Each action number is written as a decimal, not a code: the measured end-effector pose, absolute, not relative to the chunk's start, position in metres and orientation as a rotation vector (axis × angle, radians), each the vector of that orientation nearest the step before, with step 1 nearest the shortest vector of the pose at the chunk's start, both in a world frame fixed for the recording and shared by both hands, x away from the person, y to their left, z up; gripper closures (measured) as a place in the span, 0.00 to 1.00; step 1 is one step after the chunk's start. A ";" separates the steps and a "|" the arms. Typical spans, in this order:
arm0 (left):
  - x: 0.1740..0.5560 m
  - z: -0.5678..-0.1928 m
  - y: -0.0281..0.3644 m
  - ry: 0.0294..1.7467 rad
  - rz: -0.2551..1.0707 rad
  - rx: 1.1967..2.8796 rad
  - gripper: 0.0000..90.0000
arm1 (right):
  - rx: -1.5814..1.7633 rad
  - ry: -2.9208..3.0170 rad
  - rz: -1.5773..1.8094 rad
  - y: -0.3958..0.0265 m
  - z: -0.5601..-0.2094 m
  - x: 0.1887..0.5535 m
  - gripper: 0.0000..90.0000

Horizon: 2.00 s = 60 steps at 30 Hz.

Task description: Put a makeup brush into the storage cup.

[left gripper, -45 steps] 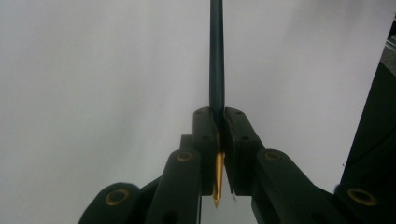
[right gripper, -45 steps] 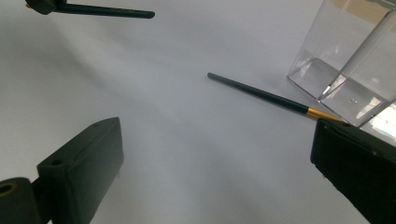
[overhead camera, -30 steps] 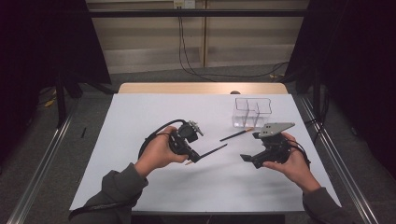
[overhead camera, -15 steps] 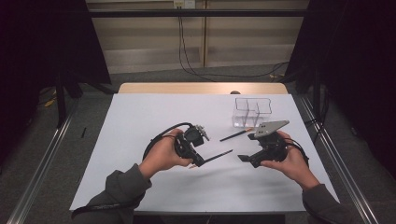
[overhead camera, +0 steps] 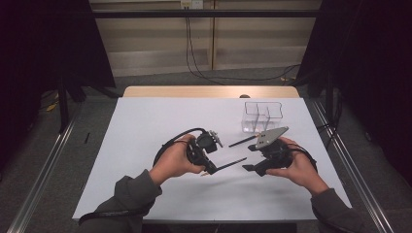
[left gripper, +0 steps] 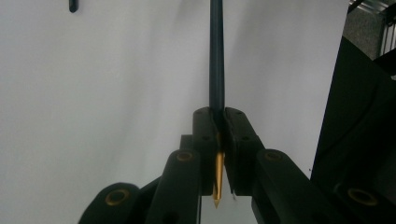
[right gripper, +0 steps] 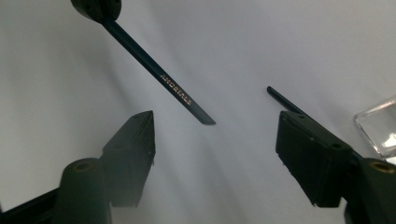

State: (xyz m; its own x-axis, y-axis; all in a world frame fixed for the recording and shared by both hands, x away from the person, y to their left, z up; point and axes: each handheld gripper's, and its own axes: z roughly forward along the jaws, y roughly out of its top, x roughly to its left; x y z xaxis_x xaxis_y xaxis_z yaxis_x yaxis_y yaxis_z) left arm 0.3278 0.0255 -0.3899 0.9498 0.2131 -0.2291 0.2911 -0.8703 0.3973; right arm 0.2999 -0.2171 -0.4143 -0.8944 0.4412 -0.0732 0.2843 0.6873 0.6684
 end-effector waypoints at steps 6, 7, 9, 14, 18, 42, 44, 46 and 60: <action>0.327 -0.388 0.021 0.333 -0.250 2.666 0.93 | 0.553 2.671 0.989 -0.218 -0.414 0.302 0.35; 0.327 -0.388 0.021 0.337 -0.250 2.665 0.93 | 0.554 2.672 0.985 -0.217 -0.413 0.301 0.36; 0.327 -0.388 0.020 0.333 -0.249 2.664 0.93 | 0.539 2.676 0.974 -0.216 -0.411 0.300 0.38; 0.328 -0.387 0.019 0.326 -0.259 2.667 0.93 | 0.506 2.700 0.953 -0.211 -0.408 0.300 0.43; 0.326 -0.387 0.016 0.321 -0.265 2.664 0.93 | 0.467 2.709 0.934 -0.206 -0.407 0.300 0.45; 0.334 -0.389 0.013 0.340 -0.301 2.649 0.93 | 0.303 2.773 0.815 -0.192 -0.406 0.294 0.82; 0.335 -0.388 0.013 0.337 -0.304 2.650 0.93 | 0.304 2.769 0.809 -0.192 -0.408 0.294 0.83; 0.336 -0.387 0.013 0.334 -0.305 2.652 0.93 | 0.292 2.779 0.789 -0.191 -0.408 0.293 0.84; 0.349 -0.383 0.021 0.395 -0.310 2.549 0.90 | 0.219 2.825 0.743 -0.187 -0.414 0.287 0.95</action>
